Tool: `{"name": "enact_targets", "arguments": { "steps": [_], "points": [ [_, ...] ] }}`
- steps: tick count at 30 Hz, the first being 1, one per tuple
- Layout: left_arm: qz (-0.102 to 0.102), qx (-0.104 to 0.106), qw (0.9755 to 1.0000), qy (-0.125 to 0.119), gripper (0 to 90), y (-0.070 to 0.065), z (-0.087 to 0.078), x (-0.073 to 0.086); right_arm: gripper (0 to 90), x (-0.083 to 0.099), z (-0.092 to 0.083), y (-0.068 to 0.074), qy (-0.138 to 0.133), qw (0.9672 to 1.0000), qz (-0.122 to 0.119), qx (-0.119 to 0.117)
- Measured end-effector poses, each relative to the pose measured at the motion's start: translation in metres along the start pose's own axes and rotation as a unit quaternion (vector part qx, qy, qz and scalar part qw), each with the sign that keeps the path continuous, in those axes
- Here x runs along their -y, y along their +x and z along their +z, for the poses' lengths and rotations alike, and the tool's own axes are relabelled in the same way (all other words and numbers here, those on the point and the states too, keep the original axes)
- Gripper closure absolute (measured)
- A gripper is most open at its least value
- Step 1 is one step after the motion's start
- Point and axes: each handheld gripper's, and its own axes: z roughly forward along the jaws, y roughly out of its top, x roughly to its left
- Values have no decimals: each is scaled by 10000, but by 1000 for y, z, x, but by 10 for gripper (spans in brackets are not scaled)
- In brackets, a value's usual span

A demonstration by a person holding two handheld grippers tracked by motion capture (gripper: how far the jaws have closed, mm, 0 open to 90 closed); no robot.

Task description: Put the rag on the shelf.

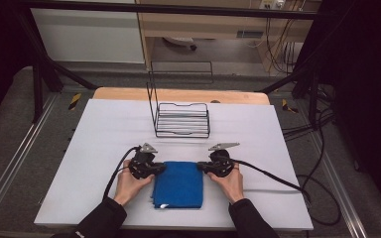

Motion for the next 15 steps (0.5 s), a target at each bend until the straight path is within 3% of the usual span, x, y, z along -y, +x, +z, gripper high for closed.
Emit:
{"name": "enact_targets", "arguments": {
  "steps": [7, 15],
  "points": [
    [-141, 51, 9997, -167, 827, 1, -6, 0, 860, -4, -9, 2, -198, 9998, 0, -99],
    [-102, 76, 9984, -547, 828, -1, -24, -2, 861, -8, -20, 9, -483, 9986, -175, -154]
  ]
}}
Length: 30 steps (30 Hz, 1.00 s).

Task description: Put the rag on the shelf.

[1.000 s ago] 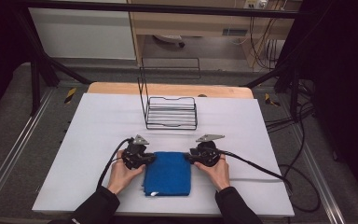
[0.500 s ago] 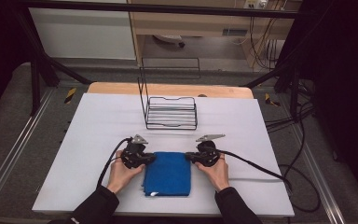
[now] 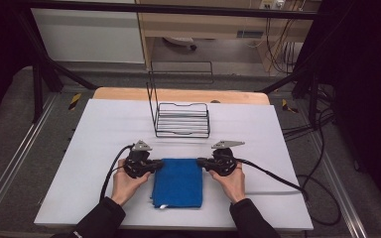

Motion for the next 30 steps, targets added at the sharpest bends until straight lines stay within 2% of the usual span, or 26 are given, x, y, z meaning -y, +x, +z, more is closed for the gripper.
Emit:
{"name": "enact_targets", "arguments": {
  "steps": [4, 7, 14, 20, 27, 30],
  "points": [
    [66, -30, 9998, -174, 828, -4, -7, -2, 861, -3, -6, 2, -148, 9999, -11, -43],
    [156, -94, 9996, -234, 828, -7, -10, -3, 861, -5, -10, 4, -249, 9996, -106, -31],
    [212, -122, 9986, -459, 828, -11, -20, -7, 862, -12, -20, 11, -492, 9983, -320, 12],
    [270, -125, 9976, -622, 828, -16, -26, -9, 862, -15, -28, 12, -675, 9969, -410, 40],
    [331, -168, 9967, -728, 828, -20, -32, -12, 862, -17, -33, 14, -773, 9957, -508, 35],
    [340, -187, 9960, -799, 828, -22, -35, -13, 863, -20, -37, 18, -829, 9944, -654, 90]
  ]
}}
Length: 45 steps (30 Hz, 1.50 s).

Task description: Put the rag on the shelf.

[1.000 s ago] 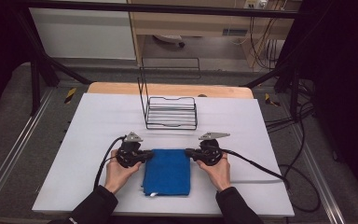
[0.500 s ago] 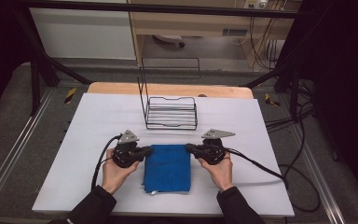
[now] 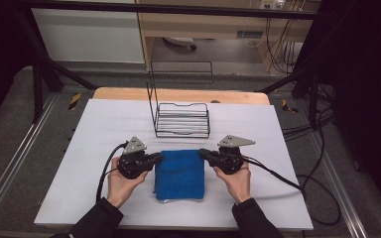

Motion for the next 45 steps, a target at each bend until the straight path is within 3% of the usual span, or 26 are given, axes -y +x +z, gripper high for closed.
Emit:
{"name": "enact_targets", "arguments": {
  "steps": [23, 35, 45],
  "points": [
    [148, -52, 9980, -619, 828, -14, -24, -19, 865, -21, -27, 13, -543, 9975, -418, 148],
    [221, -95, 9955, -920, 828, -17, -35, -33, 865, -33, -39, 20, -818, 9947, -582, 233],
    [272, -115, 9918, -1244, 828, -18, -42, -47, 865, -52, -49, 24, -1139, 9899, -746, 401]
  ]
}}
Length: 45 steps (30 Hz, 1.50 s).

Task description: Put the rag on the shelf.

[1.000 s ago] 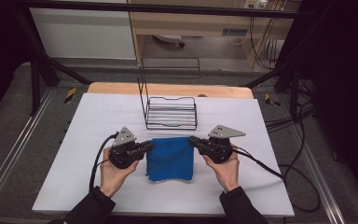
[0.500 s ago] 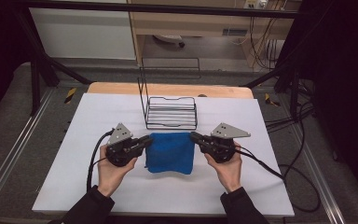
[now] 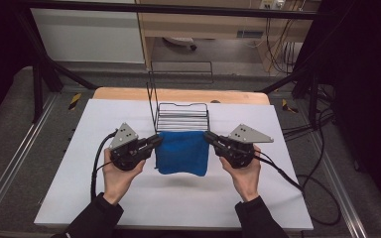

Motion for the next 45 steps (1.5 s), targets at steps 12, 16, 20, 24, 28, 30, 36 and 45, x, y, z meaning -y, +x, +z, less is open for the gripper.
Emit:
{"name": "enact_targets", "arguments": {
  "steps": [12, 16, 20, 24, 28, 30, 36, 45],
  "points": [
    [-4, -47, 9995, -298, 828, 3, -1, -19, 866, -20, -2, 0, -275, 9994, -116, 190],
    [-38, -36, 9991, -421, 829, 5, -1, -25, 866, -26, -2, -1, -369, 9989, -133, 240],
    [-30, -42, 9987, -508, 829, 6, -2, -31, 866, -33, -2, -2, -461, 9984, -167, 291],
    [2, -45, 9979, -641, 829, 7, -4, -40, 867, -44, -3, -3, -593, 9975, -167, 331],
    [53, -61, 9972, -743, 829, 7, -6, -49, 866, -50, -4, -4, -677, 9968, -196, 367],
    [62, -55, 9967, -802, 830, 7, -6, -52, 866, -54, -4, -4, -736, 9964, -184, 389],
    [66, -81, 9959, -898, 830, 10, -6, -63, 867, -65, -4, -7, -854, 9952, -212, 435],
    [97, -124, 9945, -1034, 831, 13, -5, -80, 867, -80, 1, -13, -967, 9936, -238, 543]
  ]
}}
